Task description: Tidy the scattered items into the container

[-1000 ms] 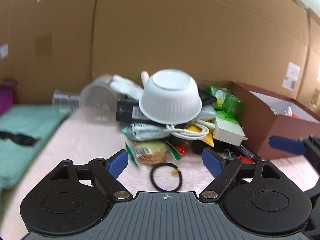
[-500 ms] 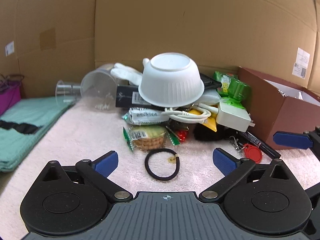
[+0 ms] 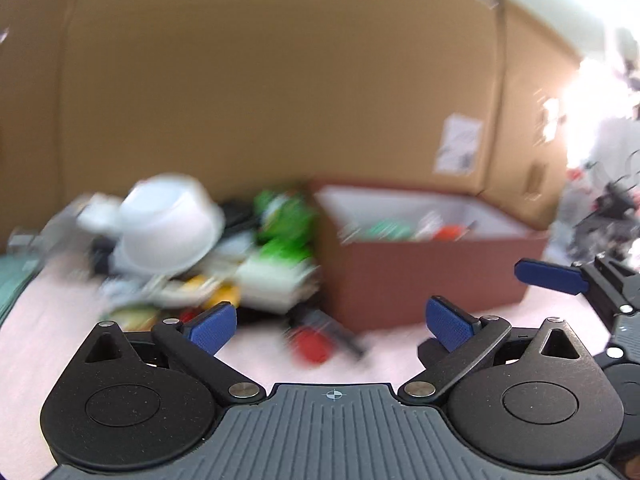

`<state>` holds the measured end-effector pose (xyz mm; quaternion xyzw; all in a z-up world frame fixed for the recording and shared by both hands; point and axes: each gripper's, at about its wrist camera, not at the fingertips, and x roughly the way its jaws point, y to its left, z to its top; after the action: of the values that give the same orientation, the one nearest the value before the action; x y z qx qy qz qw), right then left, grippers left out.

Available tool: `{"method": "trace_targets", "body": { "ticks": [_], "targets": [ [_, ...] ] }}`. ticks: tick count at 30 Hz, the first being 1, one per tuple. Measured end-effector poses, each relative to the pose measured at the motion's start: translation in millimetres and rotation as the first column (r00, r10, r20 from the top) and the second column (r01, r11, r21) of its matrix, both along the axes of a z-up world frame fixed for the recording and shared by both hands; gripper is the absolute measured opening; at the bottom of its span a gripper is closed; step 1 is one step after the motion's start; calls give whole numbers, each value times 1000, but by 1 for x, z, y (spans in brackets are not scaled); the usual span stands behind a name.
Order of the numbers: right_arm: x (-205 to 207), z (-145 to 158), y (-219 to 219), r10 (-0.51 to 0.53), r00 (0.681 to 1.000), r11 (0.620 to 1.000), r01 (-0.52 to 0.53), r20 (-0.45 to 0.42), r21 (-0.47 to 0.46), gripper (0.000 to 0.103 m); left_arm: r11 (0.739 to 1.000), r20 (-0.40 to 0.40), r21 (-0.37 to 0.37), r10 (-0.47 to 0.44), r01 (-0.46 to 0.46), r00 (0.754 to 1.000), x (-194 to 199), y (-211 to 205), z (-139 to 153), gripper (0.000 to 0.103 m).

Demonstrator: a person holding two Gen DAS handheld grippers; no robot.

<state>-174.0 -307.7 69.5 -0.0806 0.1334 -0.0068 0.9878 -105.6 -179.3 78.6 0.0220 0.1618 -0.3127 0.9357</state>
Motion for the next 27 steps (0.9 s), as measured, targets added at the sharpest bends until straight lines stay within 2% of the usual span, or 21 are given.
{"method": "trace_targets", "body": {
  "ticks": [2, 3, 6, 9, 12, 19, 23, 27],
  "targets": [
    [-8, 22, -30, -99, 992, 995, 99, 72, 12, 103, 999, 81, 1, -35, 35, 996, -5, -33, 28, 103],
    [-9, 33, -47, -157, 982, 987, 154, 100, 43, 103, 999, 88, 15, -40, 39, 995, -1, -50, 40, 103],
    [-4, 56, -94, -265, 961, 955, 249, 84, 163, 103, 1000, 24, 23, -11, 10, 1000, 20, -90, 51, 103],
    [-4, 60, -115, -334, 939, 935, 319, 83, 151, 103, 999, -22, 25, 28, -27, 999, 32, -113, 45, 103],
    [0, 55, -124, -335, 940, 936, 324, 68, 138, 103, 998, -13, 28, 54, -54, 998, 29, -122, 39, 103],
    [8, 46, -138, -313, 949, 934, 300, 41, 194, 103, 992, 9, 54, 116, -116, 993, 28, -121, 34, 103],
    [12, 44, -138, -305, 952, 938, 293, 36, 187, 103, 985, -14, 62, 160, -159, 987, 28, -121, 32, 103],
    [10, 43, -136, -294, 955, 941, 282, 37, 189, 103, 988, -25, 45, 150, -148, 988, 28, -116, 30, 103]
  ]
}}
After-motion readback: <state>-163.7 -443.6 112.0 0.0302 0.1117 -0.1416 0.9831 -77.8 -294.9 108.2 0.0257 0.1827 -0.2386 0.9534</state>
